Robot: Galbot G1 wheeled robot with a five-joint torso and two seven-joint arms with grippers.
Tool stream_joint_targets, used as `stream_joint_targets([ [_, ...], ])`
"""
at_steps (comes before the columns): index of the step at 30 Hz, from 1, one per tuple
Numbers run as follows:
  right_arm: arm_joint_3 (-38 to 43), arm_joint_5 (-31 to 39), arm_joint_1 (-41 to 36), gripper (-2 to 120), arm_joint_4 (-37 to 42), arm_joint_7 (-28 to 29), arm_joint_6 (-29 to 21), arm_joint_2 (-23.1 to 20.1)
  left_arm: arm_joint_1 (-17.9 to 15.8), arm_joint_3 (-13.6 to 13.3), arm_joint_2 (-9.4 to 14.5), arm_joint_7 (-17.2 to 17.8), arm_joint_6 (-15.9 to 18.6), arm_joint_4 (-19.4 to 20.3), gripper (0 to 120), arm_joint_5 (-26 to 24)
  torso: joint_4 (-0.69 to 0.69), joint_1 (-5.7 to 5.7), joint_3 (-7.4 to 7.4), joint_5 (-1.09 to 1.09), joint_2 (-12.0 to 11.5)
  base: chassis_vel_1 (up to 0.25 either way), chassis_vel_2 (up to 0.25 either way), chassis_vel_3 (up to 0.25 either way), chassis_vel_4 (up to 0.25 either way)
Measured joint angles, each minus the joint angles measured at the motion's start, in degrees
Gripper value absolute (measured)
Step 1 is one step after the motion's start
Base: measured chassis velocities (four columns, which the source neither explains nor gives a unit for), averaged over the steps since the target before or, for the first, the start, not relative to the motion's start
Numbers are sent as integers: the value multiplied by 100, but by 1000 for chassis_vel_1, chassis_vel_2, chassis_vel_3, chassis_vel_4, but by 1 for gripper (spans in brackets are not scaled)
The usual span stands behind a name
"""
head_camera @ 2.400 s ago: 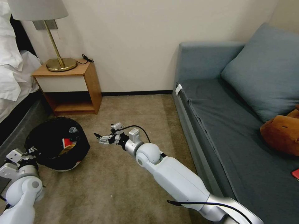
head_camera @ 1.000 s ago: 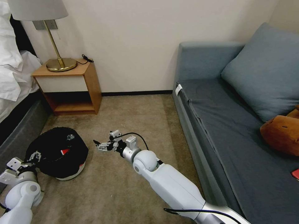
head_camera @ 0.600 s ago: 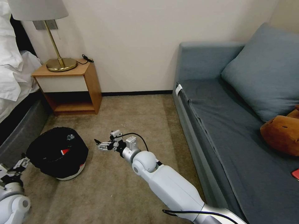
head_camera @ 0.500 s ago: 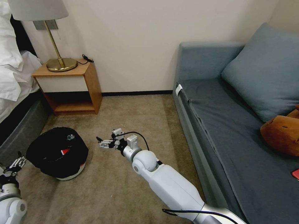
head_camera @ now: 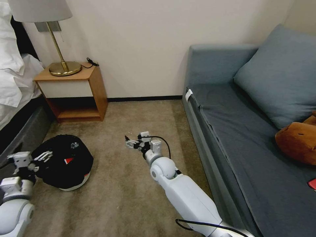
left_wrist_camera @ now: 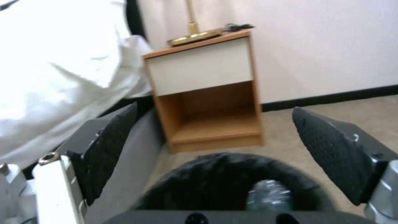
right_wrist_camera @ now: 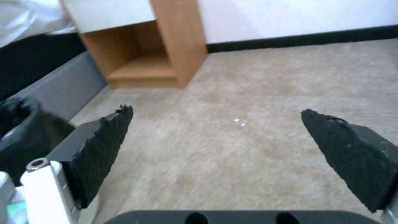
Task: Pick up the trash bin, then pick up the garbage on the floor and place it into the trash bin.
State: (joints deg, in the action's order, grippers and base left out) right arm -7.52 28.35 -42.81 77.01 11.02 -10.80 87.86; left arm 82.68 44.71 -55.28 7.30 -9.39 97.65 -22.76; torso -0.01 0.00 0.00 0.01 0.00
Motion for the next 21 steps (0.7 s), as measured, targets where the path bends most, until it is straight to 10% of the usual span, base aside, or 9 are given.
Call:
stream_joint_targets([
  [8, 327, -244, 161, 100, -717, 19, 363, 318, -527, -575, -164, -1, 71, -284, 100, 299, 1, 0, 1, -1, 0, 0, 0, 0, 0],
  [21, 514, -504, 302, 100, -1234, -106, 617, 436, -707, -699, -145, 7, 85, -472, 100, 286, 2, 0, 0, 0, 0, 0, 0, 0, 0],
])
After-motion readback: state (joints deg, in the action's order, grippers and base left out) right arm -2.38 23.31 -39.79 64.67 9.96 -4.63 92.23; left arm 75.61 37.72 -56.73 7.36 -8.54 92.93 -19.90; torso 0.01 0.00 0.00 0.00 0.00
